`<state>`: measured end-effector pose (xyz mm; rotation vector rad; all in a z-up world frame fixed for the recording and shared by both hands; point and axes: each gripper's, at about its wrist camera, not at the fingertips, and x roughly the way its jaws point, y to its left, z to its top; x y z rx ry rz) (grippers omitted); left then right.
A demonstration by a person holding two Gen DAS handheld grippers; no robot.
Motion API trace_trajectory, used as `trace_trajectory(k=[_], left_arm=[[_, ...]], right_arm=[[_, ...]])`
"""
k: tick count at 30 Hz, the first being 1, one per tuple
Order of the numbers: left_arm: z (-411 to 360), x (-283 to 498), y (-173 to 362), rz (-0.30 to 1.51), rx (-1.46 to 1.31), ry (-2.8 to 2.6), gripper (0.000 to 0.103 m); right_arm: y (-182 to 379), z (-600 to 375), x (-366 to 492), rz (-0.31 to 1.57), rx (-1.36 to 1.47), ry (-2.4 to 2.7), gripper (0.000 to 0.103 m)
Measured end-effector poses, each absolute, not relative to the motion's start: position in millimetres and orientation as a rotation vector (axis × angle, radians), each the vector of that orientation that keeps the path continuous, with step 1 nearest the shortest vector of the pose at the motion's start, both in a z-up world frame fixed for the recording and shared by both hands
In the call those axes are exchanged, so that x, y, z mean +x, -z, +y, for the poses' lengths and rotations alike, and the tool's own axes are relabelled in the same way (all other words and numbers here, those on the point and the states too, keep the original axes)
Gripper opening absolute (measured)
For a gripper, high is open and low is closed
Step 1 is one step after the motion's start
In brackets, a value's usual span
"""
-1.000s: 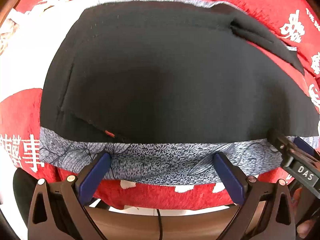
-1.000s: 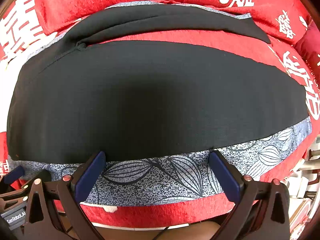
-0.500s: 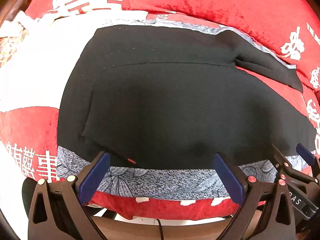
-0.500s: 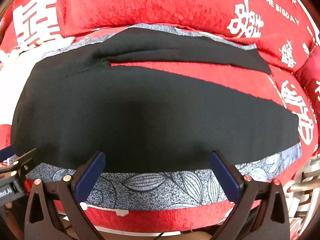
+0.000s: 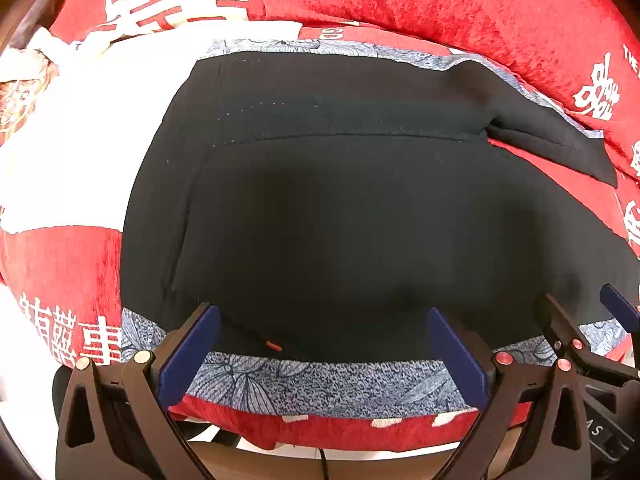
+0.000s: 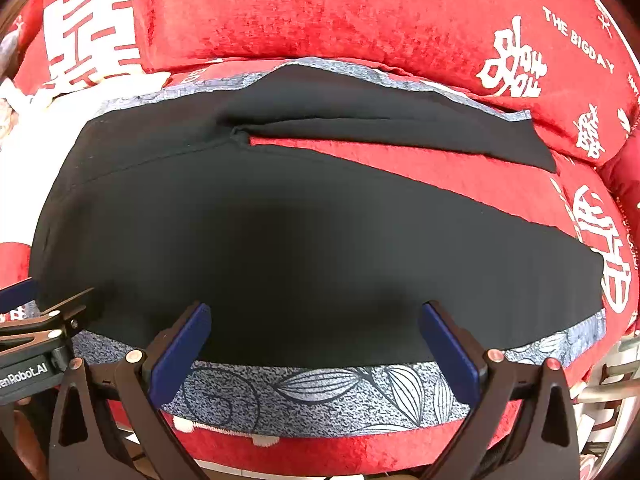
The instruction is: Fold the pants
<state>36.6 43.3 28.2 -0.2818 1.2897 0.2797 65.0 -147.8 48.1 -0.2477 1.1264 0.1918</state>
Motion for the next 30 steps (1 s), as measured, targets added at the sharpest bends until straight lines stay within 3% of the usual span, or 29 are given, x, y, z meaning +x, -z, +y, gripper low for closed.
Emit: trace_trajectory(k=[30], left_arm=[[52,63,-2,1.314,-0.269,-0.298,0.103]], right_arm=[[-26,-160,76,1.191,-0.232,-0.163,0.103]])
